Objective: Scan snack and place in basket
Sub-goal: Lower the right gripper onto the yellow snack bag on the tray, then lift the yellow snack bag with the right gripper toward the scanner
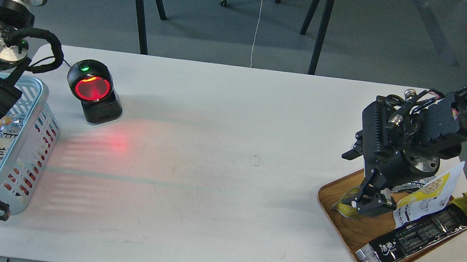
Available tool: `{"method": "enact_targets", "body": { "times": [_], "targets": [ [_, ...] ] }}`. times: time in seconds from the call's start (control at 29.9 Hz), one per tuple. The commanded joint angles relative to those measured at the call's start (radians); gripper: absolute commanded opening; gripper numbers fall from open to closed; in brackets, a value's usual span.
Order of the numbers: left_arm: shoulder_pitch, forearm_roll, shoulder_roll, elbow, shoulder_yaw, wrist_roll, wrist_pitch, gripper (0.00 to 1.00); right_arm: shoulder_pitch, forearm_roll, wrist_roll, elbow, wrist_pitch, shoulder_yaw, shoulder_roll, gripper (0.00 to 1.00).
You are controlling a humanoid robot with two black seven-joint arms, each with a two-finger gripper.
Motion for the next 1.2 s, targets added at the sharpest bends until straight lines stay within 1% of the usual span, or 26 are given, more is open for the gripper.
{"method": "enact_targets", "body": {
  "times": [0.0, 0.17, 0.37, 0.47, 0.53, 0.6, 0.67, 0.73, 0.87, 1.04, 1.17],
  "targets": [
    [0.000, 0.000, -0.001, 0.000, 0.002, 0.000, 0.000, 0.99, -0.010, -0.072, 0.000, -0.003, 0.000, -0.035, -0.028, 0.72],
    [0.000, 0.000, -0.001, 0.000, 0.003, 0.000, 0.000, 0.99, -0.036, -0.127, 0.000, -0.017, 0.002, -0.038, -0.060, 0.61],
    [-0.001, 0.000, -0.004, 0.000, 0.006, 0.000, 0.000, 0.99, -0.042, -0.124, 0.000, -0.026, 0.011, -0.036, -0.056, 0.37],
    [-0.003, 0.000, -0.004, 0.000, 0.006, 0.000, 0.000, 0.99, -0.053, -0.123, 0.000, -0.035, 0.011, -0.036, -0.051, 0.34],
    [-0.004, 0.000, -0.001, 0.000, 0.003, 0.000, 0.000, 0.99, -0.065, -0.123, 0.000, -0.052, 0.011, -0.033, -0.043, 0.30],
    [-0.004, 0.000, -0.001, 0.002, 0.003, 0.000, 0.000, 0.99, -0.070, -0.123, 0.000, -0.067, 0.012, -0.033, -0.040, 0.21],
    [-0.004, 0.001, -0.001, 0.000, 0.003, 0.000, 0.000, 0.99, -0.070, -0.121, 0.000, -0.075, 0.012, -0.032, -0.036, 0.11],
    [-0.004, 0.001, -0.001, 0.002, 0.005, 0.000, 0.000, 0.99, -0.070, -0.120, 0.000, -0.075, 0.011, -0.032, -0.036, 0.04],
    [-0.004, 0.000, -0.001, 0.000, 0.005, 0.000, 0.000, 0.99, -0.070, -0.117, 0.000, -0.077, 0.011, -0.029, -0.036, 0.00],
    [-0.007, 0.001, -0.001, 0.002, 0.003, -0.002, 0.000, 0.99, -0.059, -0.065, 0.000, -0.075, 0.009, -0.023, -0.034, 0.00],
    [-0.012, 0.001, -0.001, 0.002, 0.003, -0.002, 0.000, 0.99, -0.008, -0.011, 0.000, -0.071, 0.009, 0.011, -0.033, 0.00]
  ]
}}
